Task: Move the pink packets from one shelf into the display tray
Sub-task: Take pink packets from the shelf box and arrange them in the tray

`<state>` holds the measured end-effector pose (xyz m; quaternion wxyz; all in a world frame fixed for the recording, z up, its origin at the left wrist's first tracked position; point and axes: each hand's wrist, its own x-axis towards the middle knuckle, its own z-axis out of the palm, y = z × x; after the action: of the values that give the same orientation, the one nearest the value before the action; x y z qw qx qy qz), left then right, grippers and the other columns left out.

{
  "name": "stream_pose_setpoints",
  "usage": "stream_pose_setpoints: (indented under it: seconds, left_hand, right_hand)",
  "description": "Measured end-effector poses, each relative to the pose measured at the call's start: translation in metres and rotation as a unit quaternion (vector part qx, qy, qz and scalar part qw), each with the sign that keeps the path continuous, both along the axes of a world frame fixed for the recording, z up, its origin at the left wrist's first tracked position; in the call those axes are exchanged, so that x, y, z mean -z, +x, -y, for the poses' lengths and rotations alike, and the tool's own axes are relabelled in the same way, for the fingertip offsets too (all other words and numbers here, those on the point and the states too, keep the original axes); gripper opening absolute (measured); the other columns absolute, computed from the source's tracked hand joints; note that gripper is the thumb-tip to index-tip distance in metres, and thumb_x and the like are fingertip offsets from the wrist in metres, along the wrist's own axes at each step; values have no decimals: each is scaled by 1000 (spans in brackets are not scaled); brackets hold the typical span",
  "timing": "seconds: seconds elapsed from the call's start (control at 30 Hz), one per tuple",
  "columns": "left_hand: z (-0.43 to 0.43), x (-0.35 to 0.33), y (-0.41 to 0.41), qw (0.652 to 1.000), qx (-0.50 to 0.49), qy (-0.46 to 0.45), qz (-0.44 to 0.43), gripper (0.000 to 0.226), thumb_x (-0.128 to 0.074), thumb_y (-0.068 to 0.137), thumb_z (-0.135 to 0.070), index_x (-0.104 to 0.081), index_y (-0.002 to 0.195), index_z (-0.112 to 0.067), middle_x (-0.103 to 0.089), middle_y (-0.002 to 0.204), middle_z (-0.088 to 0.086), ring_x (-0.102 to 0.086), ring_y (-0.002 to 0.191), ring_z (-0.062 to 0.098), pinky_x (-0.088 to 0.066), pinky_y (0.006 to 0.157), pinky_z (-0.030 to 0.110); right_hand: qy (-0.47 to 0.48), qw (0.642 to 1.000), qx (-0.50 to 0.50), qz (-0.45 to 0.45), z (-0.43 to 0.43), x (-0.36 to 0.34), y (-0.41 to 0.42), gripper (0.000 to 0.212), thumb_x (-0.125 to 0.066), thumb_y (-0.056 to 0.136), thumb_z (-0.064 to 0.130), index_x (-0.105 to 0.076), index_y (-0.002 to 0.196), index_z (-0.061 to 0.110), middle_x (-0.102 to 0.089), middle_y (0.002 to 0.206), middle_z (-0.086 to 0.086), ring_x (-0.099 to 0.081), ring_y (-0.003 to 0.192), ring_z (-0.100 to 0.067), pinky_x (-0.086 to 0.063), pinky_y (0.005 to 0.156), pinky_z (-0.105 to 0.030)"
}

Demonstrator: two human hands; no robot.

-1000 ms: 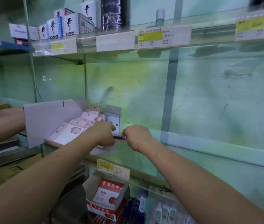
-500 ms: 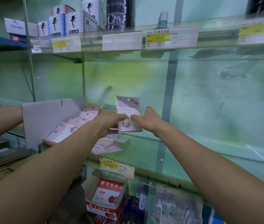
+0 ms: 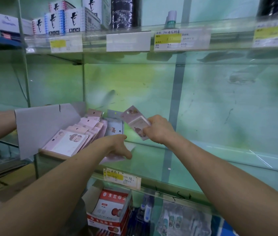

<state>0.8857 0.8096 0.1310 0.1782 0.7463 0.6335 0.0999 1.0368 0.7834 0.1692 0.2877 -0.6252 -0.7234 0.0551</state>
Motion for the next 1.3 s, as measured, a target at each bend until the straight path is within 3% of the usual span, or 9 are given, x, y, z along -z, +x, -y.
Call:
stream_pose_setpoints:
  seconds: [0.07, 0.17, 0.27, 0.33, 0.5, 0.73, 0.93, 1.07, 1.3]
  left_hand:
    - [-2, 1, 1, 1000, 3, -10, -11, 85, -64, 84, -29, -16, 152, -14, -40, 145, 10, -52, 89, 19, -46, 81, 27]
    - [-10, 4, -1, 997, -18, 27, -63, 61, -55, 86, -23, -36, 141, -7, -51, 131, 11, -46, 93, 21, -40, 84, 29]
    - [-13, 11, 0, 983, -49, 116, -136, 11, -46, 88, -11, -56, 93, -14, -60, 107, 9, -55, 94, 27, -43, 91, 39]
    - [-15, 13, 3, 969, -67, 179, -158, 19, -45, 90, -9, -46, 72, -16, -59, 96, 6, -54, 89, 27, -42, 89, 40]
    - [-17, 2, 6, 944, -90, 278, -155, 20, -45, 92, -13, -60, 80, -19, -58, 80, 1, -58, 89, 26, -27, 106, 46]
    - [1, -12, 21, 914, -45, 376, -147, 23, -46, 95, -25, -50, 73, -19, -66, 85, 6, -59, 81, 27, -33, 91, 36]
    - [25, -20, 50, 911, -18, 399, -100, 28, -38, 99, -31, -49, 78, -18, -63, 87, 7, -60, 88, 28, -32, 91, 36]
    - [43, -26, 72, 917, 3, 387, -93, 31, -33, 101, -30, -48, 77, -17, -61, 86, 8, -59, 86, 28, -30, 92, 37]
    - [76, -33, 113, 919, 39, 380, -92, 37, -35, 99, -26, -37, 62, -20, -50, 73, 1, -47, 71, 24, -29, 89, 36]
  right_hand:
    - [-1, 1000, 0, 9, 1, 2, 1, 14, -61, 86, 22, -67, 94, 12, -58, 83, -7, -53, 77, -28, -40, 64, -27]
    - [-4, 1000, 2, 22, 2, 4, 3, 17, -62, 86, 23, -67, 97, 11, -57, 85, -7, -53, 78, -28, -40, 66, -27]
    - [-1, 999, 11, 43, 4, 6, 4, 18, -59, 87, 24, -66, 99, 12, -56, 86, -6, -53, 79, -28, -41, 67, -27]
    - [1, 998, 20, 54, 5, 8, 5, 13, -57, 87, 23, -62, 94, 14, -55, 86, -7, -52, 79, -28, -41, 67, -28]
    - [11, 994, 54, 95, 12, 13, 11, 14, -49, 92, 25, -55, 91, 12, -52, 86, -7, -50, 77, -29, -39, 65, -29]
    - [26, 982, 132, 133, 34, 14, 29, 11, -53, 91, 15, -56, 102, 12, -58, 92, -7, -49, 76, -27, -37, 64, -29]
    - [29, 968, 175, 180, 68, 11, 51, 21, -53, 90, 12, -58, 111, 11, -62, 108, -10, -59, 95, -31, -36, 67, -28]
    - [28, 956, 209, 205, 95, 7, 69, 21, -51, 88, 6, -58, 107, 10, -62, 104, -10, -47, 79, -27, -36, 66, -28]
    - [25, 943, 254, 216, 135, 4, 111, 19, -49, 87, 3, -58, 102, 11, -59, 96, -7, -46, 77, -26, -35, 65, -29]
